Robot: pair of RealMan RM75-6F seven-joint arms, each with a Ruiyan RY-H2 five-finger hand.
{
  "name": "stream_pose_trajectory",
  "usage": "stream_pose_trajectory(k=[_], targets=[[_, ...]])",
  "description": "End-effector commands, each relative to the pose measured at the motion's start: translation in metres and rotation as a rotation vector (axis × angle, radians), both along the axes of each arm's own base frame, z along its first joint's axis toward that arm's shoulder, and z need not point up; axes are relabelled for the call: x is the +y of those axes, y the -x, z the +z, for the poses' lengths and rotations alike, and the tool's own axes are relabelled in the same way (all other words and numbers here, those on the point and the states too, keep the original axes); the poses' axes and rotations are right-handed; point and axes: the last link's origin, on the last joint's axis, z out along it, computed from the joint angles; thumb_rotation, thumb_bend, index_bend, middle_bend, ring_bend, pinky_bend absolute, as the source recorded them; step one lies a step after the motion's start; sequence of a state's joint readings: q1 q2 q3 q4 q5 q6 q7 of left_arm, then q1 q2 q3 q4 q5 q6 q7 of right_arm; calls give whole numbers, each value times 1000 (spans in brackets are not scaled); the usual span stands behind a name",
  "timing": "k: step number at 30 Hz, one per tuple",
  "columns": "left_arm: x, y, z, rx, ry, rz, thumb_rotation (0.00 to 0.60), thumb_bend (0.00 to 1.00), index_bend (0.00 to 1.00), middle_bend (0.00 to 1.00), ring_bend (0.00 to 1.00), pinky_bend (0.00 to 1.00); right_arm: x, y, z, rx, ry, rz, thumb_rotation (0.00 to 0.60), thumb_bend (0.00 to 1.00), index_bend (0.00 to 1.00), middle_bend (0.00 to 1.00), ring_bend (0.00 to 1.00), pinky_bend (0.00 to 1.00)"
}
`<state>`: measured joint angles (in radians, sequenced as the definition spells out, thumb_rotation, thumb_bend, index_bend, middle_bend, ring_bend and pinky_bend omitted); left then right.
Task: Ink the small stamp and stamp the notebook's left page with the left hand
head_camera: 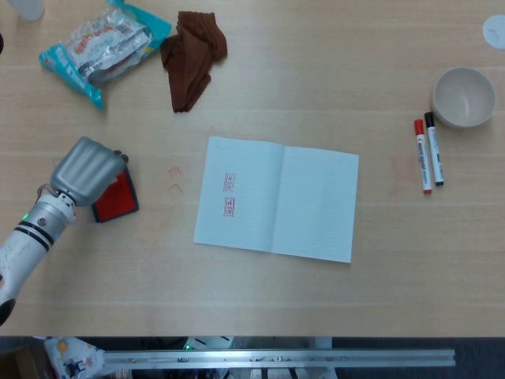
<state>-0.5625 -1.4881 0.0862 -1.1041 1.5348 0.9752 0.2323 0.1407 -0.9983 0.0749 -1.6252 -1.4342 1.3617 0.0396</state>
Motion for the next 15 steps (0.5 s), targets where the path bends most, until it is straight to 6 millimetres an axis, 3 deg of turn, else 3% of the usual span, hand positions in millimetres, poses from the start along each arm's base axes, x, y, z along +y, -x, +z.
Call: stream_pose_trajectory(k=[1,8,15], targets=[[1,-1,-1,3,1,-1,600,335,559,1000,1000,1000,0,0,0,0,1,-2,600,222,341,473,497,538],[4,-3,1,12,-2,-1,600,336,558,1000,1000,1000,1,1,1,-1,2,-4,600,222,341,473,497,538],[4,-17,18,-25,-37,-43,600,337,558,1000,1000,1000,0,2,0,-6,3,-1,600,223,341,473,497,538]])
